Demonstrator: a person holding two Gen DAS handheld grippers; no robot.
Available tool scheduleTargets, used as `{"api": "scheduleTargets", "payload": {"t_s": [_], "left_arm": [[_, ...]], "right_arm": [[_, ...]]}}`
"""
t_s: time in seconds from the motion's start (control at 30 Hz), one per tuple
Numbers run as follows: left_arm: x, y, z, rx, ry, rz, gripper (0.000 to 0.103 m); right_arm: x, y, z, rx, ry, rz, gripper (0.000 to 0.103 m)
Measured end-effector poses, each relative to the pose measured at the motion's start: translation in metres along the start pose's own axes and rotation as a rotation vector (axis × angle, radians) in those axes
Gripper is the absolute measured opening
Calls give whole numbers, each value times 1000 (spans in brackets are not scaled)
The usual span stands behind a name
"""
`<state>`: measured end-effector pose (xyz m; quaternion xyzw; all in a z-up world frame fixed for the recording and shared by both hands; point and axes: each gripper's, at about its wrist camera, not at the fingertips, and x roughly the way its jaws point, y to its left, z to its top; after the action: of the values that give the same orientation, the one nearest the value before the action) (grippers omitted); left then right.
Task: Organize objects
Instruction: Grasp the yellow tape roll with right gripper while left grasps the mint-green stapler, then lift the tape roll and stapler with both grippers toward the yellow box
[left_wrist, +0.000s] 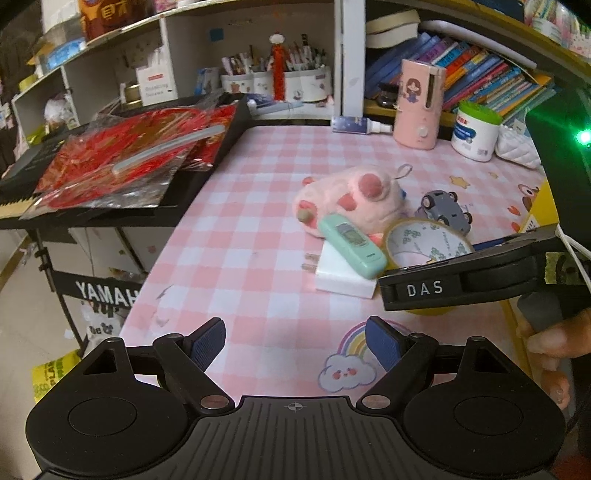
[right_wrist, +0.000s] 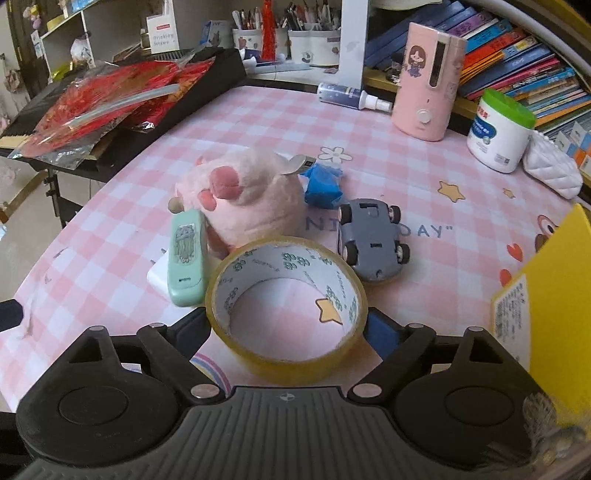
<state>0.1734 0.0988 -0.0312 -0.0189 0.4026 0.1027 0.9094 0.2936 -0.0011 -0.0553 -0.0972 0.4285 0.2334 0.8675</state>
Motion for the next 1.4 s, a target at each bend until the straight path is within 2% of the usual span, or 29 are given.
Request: {"api": "scheduleTargets", "payload": {"t_s": [0.17, 0.23, 0.37, 0.5, 0.57, 0.63, 0.7, 0.8, 1.07, 1.4], "left_arm": [[8, -13, 8, 47, -9, -23, 85], [12, -19, 13, 60, -18, -28, 84], [24, -29, 27, 67, -43, -52, 83], [41, -38, 41, 60, -45, -60, 60], [51, -39, 46, 43, -30, -54, 53], [58, -38, 50, 21, -21, -51, 47], [64, -36, 51, 6, -3, -51, 33], [64, -32, 50, -4, 2, -48, 23], [39, -18, 46, -57, -33, -109, 23], [-6, 6, 30, -91, -79, -137, 23]], "right_arm": [[-20, -18, 6, 62, -28, 32, 86], [-38, -25, 9, 85, -79, 42, 86], [-66, -38, 15, 119, -193, -2, 86], [-76, -48, 19, 129, -253, -27, 87], [-79, -50, 19, 122, -264, -29, 87], [-80, -51, 18, 116, -267, -26, 87], [-79, -52, 18, 112, -264, -22, 87], [-78, -51, 15, 112, -252, -18, 87], [-72, -46, 12, 126, -210, -6, 87], [-77, -31, -3, 105, -177, -4, 87]]}}
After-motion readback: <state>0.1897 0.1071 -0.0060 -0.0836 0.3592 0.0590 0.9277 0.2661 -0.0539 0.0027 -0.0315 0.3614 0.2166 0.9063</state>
